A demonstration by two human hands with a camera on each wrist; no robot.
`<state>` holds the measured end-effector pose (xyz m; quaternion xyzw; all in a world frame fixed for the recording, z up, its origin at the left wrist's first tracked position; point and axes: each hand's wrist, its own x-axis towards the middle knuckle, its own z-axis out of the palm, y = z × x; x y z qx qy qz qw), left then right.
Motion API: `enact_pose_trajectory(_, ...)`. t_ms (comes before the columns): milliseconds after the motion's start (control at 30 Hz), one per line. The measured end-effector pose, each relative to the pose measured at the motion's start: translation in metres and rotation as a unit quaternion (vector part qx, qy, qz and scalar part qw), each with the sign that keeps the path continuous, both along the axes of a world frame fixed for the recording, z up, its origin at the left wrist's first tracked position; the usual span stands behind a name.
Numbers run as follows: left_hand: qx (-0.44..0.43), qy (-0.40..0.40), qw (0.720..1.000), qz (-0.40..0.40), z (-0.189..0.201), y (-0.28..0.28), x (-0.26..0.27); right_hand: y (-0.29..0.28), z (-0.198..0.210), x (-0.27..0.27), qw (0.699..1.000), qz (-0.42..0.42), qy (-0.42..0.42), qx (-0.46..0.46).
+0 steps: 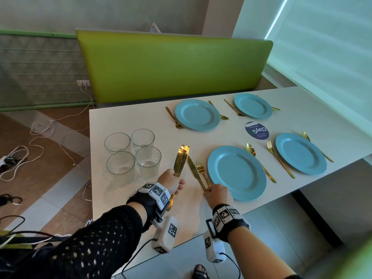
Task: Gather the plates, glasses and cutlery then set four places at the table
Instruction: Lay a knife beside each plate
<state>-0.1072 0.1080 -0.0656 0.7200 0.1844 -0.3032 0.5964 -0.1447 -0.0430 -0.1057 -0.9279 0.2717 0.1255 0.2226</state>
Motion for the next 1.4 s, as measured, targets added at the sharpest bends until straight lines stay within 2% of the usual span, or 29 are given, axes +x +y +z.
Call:
enact_pose_trajectory(233, 0.034, -0.042, 0.998, -0.028, 0.001, -0.003, -0.001, -0.003, -0.002, -0.001, 1.0, 0.004, -0.001, -0.001)
enact_pose_trajectory(467, 0.015, -0.008, 1.0, -0.018, -0.002, -0.005, -0.001, -0.008, 0.009, -0.002, 1.0, -0.004, -0.016, 0.001)
enact_pose_trajectory(567, 0.0, -0.026, 1.0, -0.012, -0.001, -0.008, -0.001, -0.021, 0.023, 0.004, 0.998, -0.028, -0.053, 0.036)
enact_pose_trajectory(733, -0.021, -0.055, 0.997, -0.039, 0.007, -0.018, 0.0, -0.048, 0.058, 0.007, 0.992, -0.004, -0.06, 0.111)
enact_pose_trajectory(867, -0.063, -0.055, 0.994, -0.074, 0.012, -0.043, 0.004, -0.047, 0.07, 0.006, 0.98, 0.025, -0.037, 0.192)
enact_pose_trajectory(967, -0.063, -0.062, 0.991, -0.104, 0.004, -0.068, 0.011, -0.051, 0.072, 0.008, 0.964, 0.014, -0.037, 0.262)
enact_pose_trajectory(1167, -0.112, -0.033, 0.988, -0.102, 0.016, -0.122, 0.026, -0.092, 0.065, 0.031, 0.946, -0.053, -0.044, 0.316)
enact_pose_trajectory(1267, -0.098, -0.039, 0.988, -0.117, 0.018, -0.147, 0.042, -0.118, 0.065, 0.048, 0.931, -0.083, -0.049, 0.352)
enact_pose_trajectory(1400, -0.066, -0.063, 0.989, -0.12, 0.022, -0.187, 0.069, -0.16, 0.068, 0.075, 0.929, -0.087, -0.059, 0.355)
